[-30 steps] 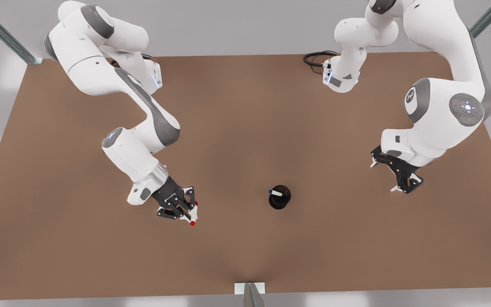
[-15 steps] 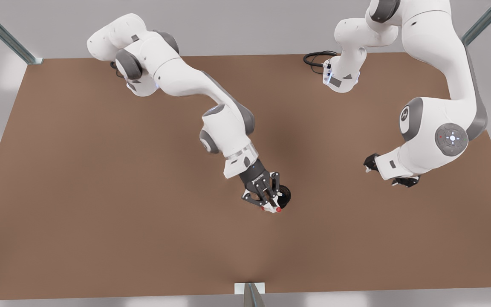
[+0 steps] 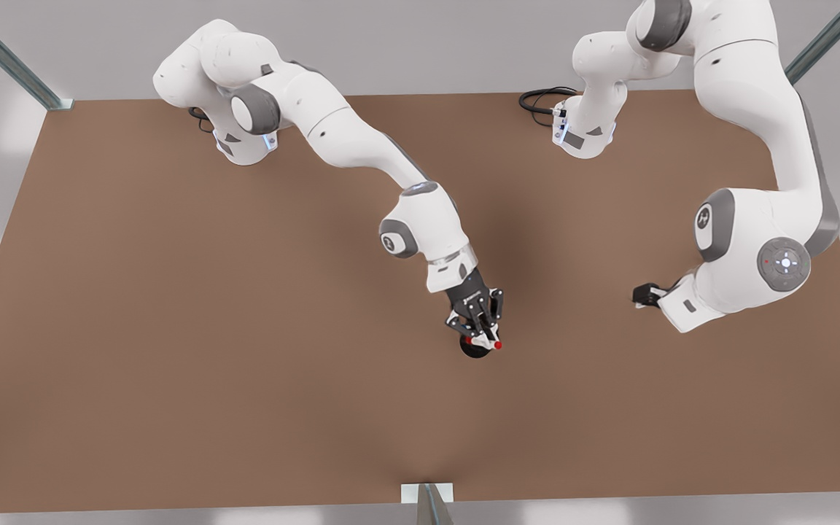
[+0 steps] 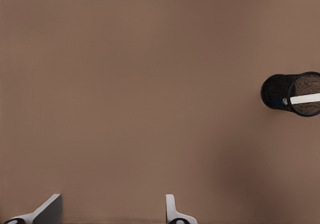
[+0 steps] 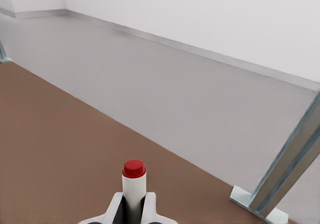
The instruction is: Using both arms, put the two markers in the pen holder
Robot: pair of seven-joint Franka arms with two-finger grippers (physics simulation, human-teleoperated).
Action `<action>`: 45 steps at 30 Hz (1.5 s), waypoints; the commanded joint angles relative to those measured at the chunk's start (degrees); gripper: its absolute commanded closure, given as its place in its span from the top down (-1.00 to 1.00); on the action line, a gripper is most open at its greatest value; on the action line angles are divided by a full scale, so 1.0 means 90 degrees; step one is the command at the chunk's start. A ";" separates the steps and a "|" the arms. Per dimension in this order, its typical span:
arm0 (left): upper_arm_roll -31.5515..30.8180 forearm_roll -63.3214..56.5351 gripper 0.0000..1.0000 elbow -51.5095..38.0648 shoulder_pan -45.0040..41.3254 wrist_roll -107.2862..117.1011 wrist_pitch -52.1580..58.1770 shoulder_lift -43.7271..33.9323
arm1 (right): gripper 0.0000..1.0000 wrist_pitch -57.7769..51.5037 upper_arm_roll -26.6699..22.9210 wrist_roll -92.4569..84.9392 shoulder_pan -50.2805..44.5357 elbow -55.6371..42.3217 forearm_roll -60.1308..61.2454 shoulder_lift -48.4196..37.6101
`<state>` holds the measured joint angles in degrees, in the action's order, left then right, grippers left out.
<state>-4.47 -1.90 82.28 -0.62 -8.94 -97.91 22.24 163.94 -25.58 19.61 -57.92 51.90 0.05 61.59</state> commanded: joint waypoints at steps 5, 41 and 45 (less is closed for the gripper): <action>-0.0001 -0.0004 1.00 -0.0001 0.0020 0.1051 -0.0010 0.0039 | -0.57 0.0300 -0.0312 0.2597 -0.0186 -0.0171 -0.0015 0.0373; -0.0050 -0.0034 1.00 -0.0216 0.0020 0.0768 0.0400 0.0019 | 1.00 -0.8040 0.2832 -0.2294 0.5946 0.3998 0.0073 -0.6463; -0.0040 -0.0053 1.00 -0.0216 0.0020 0.0778 0.0390 0.0059 | 1.00 -0.7531 0.3633 -0.2696 0.6630 0.3970 -0.0142 -0.6228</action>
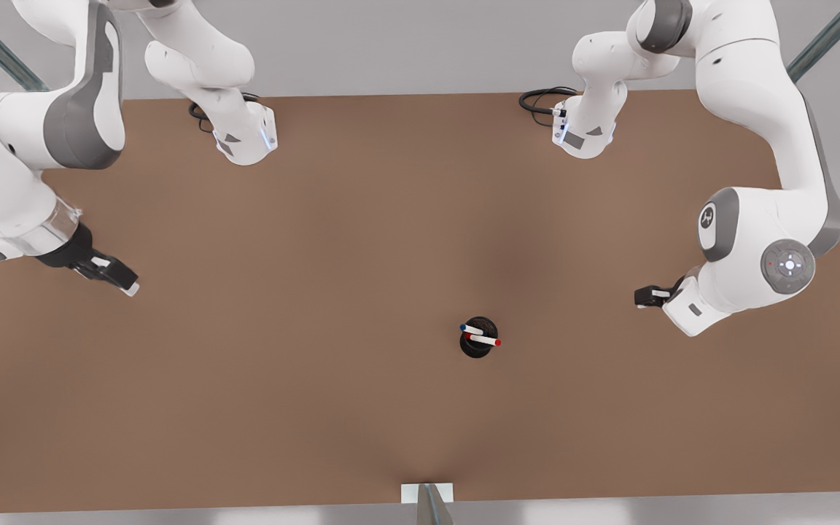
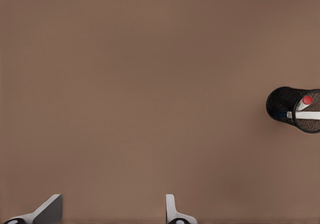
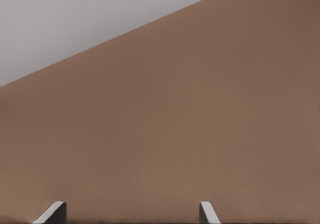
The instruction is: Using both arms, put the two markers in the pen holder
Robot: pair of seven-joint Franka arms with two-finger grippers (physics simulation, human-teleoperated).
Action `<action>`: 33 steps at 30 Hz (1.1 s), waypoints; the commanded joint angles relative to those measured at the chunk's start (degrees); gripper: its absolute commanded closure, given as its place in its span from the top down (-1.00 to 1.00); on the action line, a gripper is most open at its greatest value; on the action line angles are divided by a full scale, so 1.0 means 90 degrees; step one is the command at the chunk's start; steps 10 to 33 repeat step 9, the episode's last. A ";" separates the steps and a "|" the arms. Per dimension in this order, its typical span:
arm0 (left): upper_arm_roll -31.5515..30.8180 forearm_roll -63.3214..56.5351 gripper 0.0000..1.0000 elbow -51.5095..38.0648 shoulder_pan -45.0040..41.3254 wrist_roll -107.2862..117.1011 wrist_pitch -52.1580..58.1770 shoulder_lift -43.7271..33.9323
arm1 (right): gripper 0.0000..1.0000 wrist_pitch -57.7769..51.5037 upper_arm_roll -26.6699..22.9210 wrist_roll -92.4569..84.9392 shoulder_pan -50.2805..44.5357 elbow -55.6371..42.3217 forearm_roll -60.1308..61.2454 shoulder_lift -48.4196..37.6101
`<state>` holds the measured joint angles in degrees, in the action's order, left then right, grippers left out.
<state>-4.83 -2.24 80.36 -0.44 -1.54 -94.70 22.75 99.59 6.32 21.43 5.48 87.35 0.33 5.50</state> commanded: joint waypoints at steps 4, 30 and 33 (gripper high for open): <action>0.0000 -0.0015 1.00 -0.0003 0.0000 -0.0034 0.0043 -0.0018 | 1.00 -0.1808 0.0128 -0.2860 -0.0775 -0.1405 -0.0369 0.0854; -0.0010 -0.0005 1.00 -0.0003 -0.0088 -0.0015 0.0141 -0.0057 | 1.00 -0.1856 0.0157 -0.2889 -0.0766 -0.1415 -0.0437 0.0814; -0.0010 -0.0005 1.00 -0.0003 -0.0088 -0.0015 0.0141 -0.0057 | 1.00 -0.1856 0.0157 -0.2889 -0.0766 -0.1415 -0.0437 0.0814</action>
